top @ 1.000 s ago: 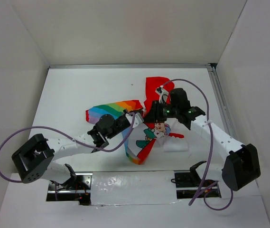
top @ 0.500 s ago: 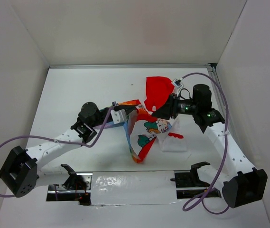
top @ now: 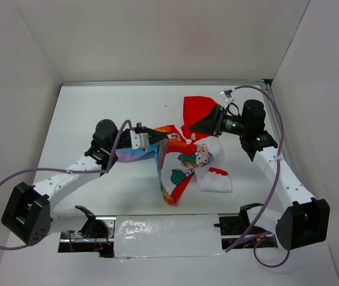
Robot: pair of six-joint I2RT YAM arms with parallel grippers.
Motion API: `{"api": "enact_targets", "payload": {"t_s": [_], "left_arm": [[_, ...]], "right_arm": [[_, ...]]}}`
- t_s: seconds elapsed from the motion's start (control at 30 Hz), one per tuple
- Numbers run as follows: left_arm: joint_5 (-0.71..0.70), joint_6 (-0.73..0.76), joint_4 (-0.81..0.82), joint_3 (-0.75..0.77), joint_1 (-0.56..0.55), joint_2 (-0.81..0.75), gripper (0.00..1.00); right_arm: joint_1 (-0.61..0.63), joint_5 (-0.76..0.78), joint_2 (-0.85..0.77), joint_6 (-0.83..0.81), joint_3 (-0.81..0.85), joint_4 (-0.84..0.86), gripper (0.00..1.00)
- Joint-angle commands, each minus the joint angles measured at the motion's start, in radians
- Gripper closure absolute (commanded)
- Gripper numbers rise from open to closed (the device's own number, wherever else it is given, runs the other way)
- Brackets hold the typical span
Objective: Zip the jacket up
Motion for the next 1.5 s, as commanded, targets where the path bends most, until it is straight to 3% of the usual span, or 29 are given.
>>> {"api": "enact_targets", "payload": {"t_s": [0.0,0.1,0.27,0.57,0.67,0.83,0.93,1.07,1.47], "left_arm": [[0.081,-0.010,0.125,0.106,0.049,0.015,1.00],[0.127,-0.016,0.064,0.183,0.106,0.030,1.00],[0.163,-0.054,0.059,0.180,0.167,0.038,1.00],[0.239,-0.117,0.072,0.125,0.189,-0.019,1.00],[0.272,-0.116,0.035,0.105,0.191,-0.048,1.00],[0.278,-0.128,0.030,0.025,0.188,-0.089,1.00],[0.261,-0.145,0.032,-0.004,0.186,-0.098,1.00],[0.246,-0.160,0.070,-0.047,0.184,-0.112,1.00],[0.204,-0.209,0.185,-0.069,0.169,-0.080,1.00]], "right_arm": [[-0.002,0.145,0.022,-0.010,-0.017,-0.041,0.46],[0.005,0.330,0.007,-0.076,-0.085,-0.163,0.49],[0.170,0.386,-0.004,-0.168,-0.196,-0.186,0.52],[0.402,0.365,0.165,-0.222,-0.091,-0.100,0.57],[0.384,0.400,0.101,-0.205,-0.089,-0.091,0.56],[0.256,0.304,-0.021,-0.083,-0.120,0.093,0.39],[0.250,0.096,0.043,-0.006,-0.062,0.178,0.39],[0.239,0.002,0.122,0.150,-0.015,0.323,0.39],[0.275,-0.063,0.241,0.378,0.006,0.533,0.39]]}}
